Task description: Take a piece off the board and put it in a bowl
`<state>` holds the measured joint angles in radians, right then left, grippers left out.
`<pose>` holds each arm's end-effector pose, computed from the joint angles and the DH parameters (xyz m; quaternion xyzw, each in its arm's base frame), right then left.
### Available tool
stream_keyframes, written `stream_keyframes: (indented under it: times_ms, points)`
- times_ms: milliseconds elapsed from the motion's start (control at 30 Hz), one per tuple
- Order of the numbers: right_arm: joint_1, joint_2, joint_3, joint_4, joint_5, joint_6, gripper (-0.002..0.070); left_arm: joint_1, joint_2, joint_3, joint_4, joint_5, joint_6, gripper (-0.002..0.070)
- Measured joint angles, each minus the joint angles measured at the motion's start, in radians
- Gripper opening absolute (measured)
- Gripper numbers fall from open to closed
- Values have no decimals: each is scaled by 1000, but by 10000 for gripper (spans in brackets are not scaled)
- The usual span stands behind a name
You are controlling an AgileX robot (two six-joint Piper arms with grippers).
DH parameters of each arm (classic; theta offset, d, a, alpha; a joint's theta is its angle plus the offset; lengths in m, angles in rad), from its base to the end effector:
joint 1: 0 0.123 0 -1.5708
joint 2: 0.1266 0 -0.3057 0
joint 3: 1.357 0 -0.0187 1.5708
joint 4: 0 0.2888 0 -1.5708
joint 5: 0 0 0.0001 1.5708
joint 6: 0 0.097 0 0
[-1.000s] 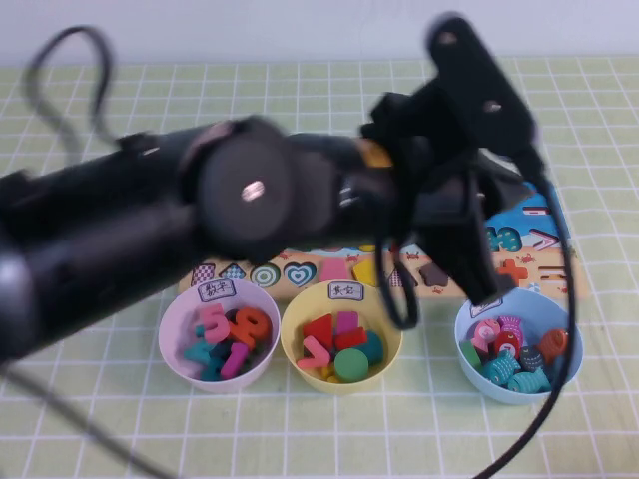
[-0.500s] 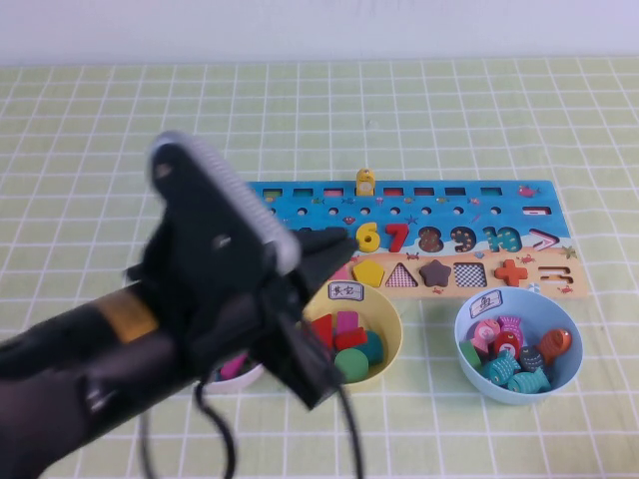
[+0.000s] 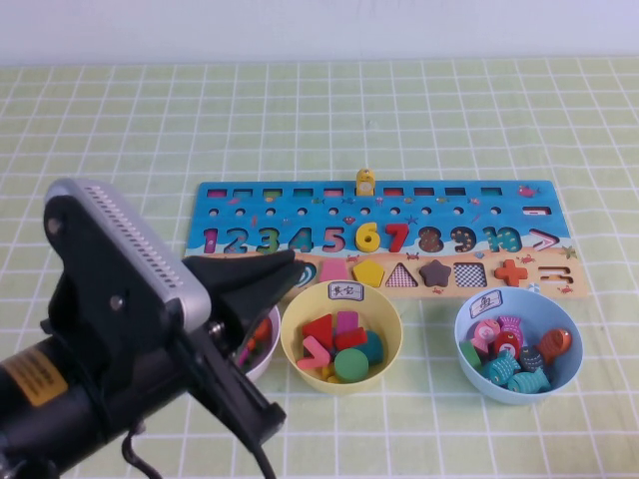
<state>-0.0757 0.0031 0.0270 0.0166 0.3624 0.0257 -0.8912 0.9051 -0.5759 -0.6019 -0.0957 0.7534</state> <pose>0.0764 -0.0052 0.1684 0.0454 0.8051 -0.0078 0.5913 0.1445 -0.1706 0.3185 0.3651 0.6692 -0.2140 0.6109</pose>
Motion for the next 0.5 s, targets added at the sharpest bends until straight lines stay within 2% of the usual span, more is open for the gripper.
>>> stream_keyframes:
  times_ms: [367,433,500]
  points:
    - [0,0,0,0,0,0,-17,0,-41,23,-2,-59,97,-1]
    - [0,0,0,0,0,0,-17,0,-48,54,51,-88,51,-2]
    - [0,0,0,0,0,0,-17,0,-68,106,159,-137,-82,-2]
